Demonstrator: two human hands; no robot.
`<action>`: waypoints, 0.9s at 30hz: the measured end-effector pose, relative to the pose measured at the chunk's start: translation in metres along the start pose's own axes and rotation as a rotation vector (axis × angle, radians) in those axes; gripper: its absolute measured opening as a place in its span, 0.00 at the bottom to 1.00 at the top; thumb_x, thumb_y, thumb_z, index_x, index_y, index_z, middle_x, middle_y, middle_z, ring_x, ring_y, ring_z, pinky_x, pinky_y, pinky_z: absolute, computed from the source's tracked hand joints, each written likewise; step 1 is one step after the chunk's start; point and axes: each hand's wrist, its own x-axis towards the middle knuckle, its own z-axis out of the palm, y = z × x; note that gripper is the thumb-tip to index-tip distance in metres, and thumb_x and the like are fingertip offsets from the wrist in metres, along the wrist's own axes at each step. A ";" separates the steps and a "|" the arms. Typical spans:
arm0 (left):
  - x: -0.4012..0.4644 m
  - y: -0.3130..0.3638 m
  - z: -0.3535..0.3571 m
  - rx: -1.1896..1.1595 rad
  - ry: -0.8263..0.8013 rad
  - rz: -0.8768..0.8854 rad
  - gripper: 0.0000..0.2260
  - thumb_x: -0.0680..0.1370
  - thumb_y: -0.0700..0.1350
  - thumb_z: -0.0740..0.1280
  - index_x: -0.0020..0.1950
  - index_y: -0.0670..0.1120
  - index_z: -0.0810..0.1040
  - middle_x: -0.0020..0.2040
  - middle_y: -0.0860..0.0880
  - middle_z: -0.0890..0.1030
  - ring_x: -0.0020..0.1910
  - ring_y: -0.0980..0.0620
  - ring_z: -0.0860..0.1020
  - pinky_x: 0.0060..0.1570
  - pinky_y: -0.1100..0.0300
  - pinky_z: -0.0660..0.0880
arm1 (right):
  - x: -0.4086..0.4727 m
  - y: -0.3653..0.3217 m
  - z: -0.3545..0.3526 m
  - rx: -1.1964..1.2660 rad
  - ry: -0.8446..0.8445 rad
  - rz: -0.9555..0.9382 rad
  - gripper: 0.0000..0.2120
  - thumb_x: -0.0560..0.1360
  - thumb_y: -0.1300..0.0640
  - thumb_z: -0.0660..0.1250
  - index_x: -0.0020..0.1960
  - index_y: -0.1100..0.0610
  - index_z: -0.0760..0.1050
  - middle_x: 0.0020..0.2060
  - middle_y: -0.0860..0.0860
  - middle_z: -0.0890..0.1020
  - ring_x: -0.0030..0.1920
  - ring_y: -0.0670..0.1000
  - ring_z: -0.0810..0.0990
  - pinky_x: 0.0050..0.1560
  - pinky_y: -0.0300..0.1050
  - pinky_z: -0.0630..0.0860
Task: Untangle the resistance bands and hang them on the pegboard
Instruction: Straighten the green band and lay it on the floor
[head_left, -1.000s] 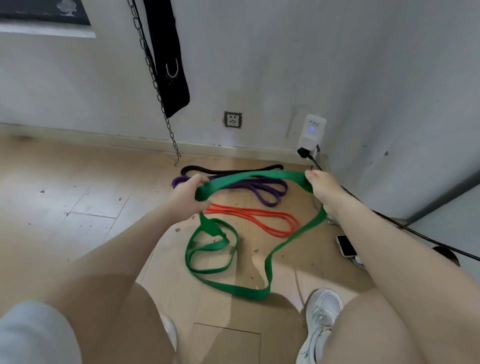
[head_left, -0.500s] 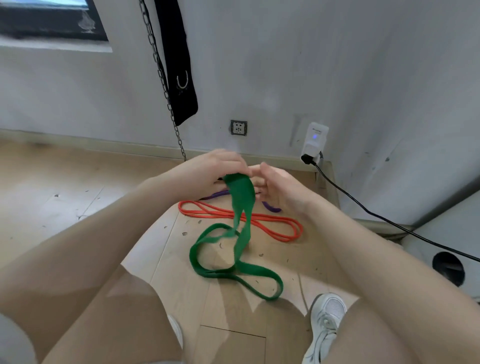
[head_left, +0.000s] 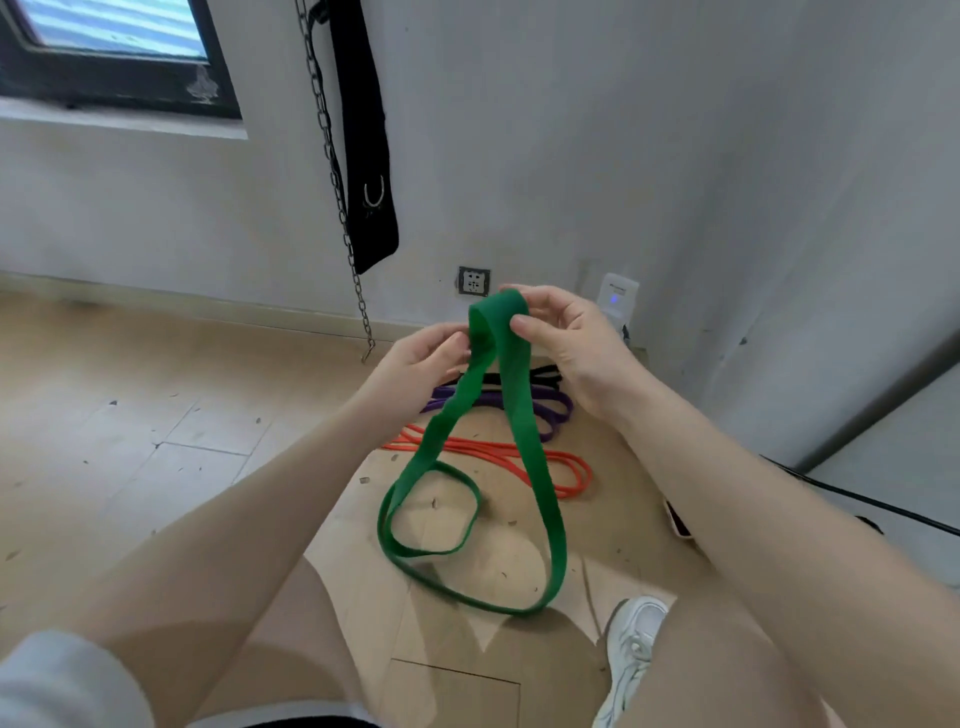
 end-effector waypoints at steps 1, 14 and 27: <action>0.000 0.002 0.004 -0.025 -0.001 0.015 0.12 0.81 0.45 0.56 0.62 0.49 0.74 0.55 0.53 0.81 0.56 0.58 0.79 0.60 0.59 0.74 | 0.000 -0.005 -0.001 0.053 0.018 0.018 0.07 0.77 0.64 0.63 0.48 0.54 0.77 0.47 0.48 0.82 0.47 0.46 0.81 0.51 0.41 0.79; -0.008 -0.038 0.040 0.226 0.392 0.120 0.12 0.76 0.42 0.67 0.58 0.48 0.70 0.54 0.52 0.74 0.56 0.54 0.74 0.57 0.64 0.73 | 0.032 0.023 0.002 0.304 0.273 0.224 0.02 0.77 0.61 0.64 0.46 0.57 0.75 0.40 0.51 0.81 0.36 0.48 0.81 0.34 0.44 0.80; 0.024 -0.073 0.073 -0.134 0.157 -0.314 0.06 0.78 0.42 0.65 0.48 0.50 0.80 0.44 0.54 0.84 0.45 0.57 0.82 0.52 0.59 0.78 | 0.068 0.068 -0.009 0.212 0.302 0.377 0.19 0.79 0.47 0.59 0.59 0.61 0.74 0.54 0.52 0.80 0.54 0.49 0.78 0.55 0.49 0.75</action>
